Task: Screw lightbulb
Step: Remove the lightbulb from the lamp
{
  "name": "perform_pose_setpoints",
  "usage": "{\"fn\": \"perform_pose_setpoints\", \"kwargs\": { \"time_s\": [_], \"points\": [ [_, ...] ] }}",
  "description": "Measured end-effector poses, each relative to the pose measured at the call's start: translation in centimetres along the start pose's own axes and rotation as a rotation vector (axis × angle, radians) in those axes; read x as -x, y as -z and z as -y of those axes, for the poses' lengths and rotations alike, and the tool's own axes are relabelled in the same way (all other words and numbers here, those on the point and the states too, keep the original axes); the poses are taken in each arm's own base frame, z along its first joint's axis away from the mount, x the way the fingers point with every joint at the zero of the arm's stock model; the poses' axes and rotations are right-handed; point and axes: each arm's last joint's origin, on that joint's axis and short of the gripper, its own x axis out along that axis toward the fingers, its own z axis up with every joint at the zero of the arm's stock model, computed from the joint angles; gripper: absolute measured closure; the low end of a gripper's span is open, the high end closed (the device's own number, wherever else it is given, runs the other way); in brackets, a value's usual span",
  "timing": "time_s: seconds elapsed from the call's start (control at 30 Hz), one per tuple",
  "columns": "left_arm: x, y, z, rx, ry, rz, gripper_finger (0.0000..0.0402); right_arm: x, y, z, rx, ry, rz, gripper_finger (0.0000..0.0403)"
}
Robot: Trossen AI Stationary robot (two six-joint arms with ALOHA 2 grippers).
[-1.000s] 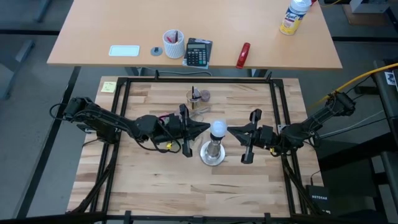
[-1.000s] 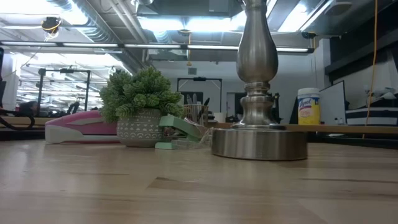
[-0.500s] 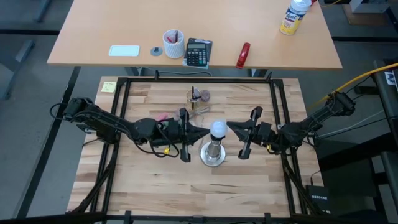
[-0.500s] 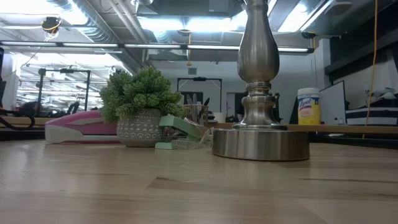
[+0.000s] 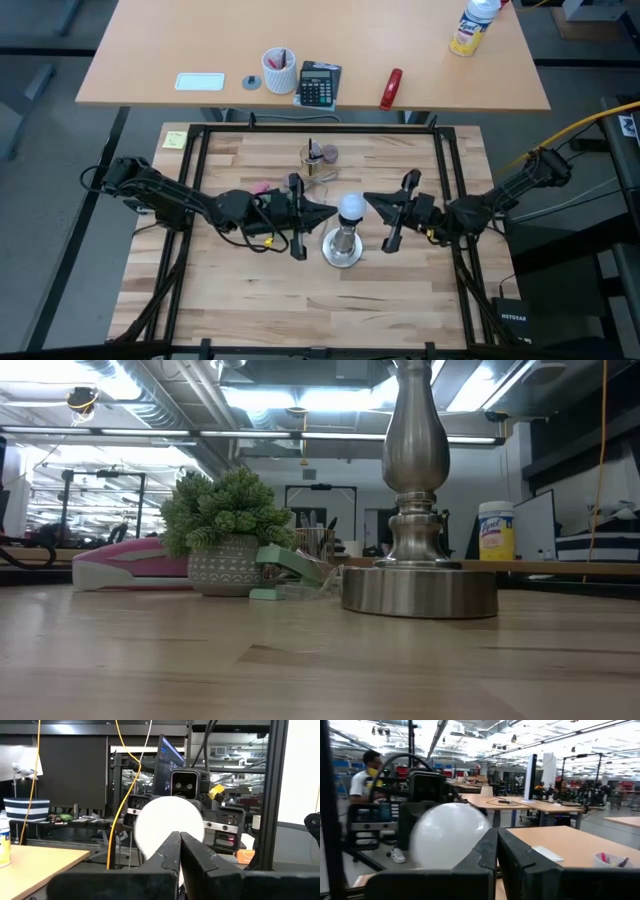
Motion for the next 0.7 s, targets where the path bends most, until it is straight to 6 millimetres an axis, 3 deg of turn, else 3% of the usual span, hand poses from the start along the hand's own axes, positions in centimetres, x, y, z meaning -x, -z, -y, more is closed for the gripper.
{"fn": "perform_pose_setpoints", "kwargs": {
  "time_s": [0.43,0.7],
  "points": [
    [0.05,-0.04,0.13,-0.001,0.003,0.003,0.04,-0.17,0.06,0.25,0.011,0.03,-0.005,0.0386],
    [0.09,-0.63,0.13,-0.028,-0.002,0.058,0.04,0.37,-0.89,1.1,0.013,0.071,0.009,0.0386]
  ]
}}
